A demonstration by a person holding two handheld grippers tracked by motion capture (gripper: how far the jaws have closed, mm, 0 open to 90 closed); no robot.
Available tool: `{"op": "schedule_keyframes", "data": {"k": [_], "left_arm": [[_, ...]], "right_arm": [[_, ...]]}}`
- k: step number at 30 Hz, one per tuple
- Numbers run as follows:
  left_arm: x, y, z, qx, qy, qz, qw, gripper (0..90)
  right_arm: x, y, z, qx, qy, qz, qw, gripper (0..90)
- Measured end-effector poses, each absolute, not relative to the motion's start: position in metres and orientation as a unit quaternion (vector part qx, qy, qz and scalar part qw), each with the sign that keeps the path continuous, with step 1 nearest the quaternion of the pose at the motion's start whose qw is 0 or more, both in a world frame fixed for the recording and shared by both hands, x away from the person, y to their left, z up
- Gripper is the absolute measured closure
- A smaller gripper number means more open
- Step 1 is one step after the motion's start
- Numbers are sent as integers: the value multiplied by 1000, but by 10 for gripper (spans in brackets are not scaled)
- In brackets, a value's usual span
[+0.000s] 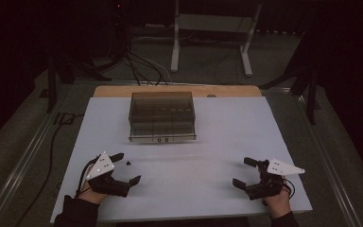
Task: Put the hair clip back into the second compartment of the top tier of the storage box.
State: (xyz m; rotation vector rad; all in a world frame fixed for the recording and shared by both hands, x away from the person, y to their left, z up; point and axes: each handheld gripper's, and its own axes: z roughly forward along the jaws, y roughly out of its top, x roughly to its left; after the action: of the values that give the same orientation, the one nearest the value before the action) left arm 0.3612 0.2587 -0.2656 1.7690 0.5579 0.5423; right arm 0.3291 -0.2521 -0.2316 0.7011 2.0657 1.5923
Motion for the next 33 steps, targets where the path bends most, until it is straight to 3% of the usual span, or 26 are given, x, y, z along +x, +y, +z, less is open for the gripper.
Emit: {"op": "schedule_keyframes", "data": {"k": [24,33], "left_arm": [[387,260,-279,789,300,200,497,6],[394,257,-281,796,321,207,470,135]], "right_arm": [[330,-254,-232,260,745,576,212,0],[330,-254,-232,262,745,576,212,0]]}}
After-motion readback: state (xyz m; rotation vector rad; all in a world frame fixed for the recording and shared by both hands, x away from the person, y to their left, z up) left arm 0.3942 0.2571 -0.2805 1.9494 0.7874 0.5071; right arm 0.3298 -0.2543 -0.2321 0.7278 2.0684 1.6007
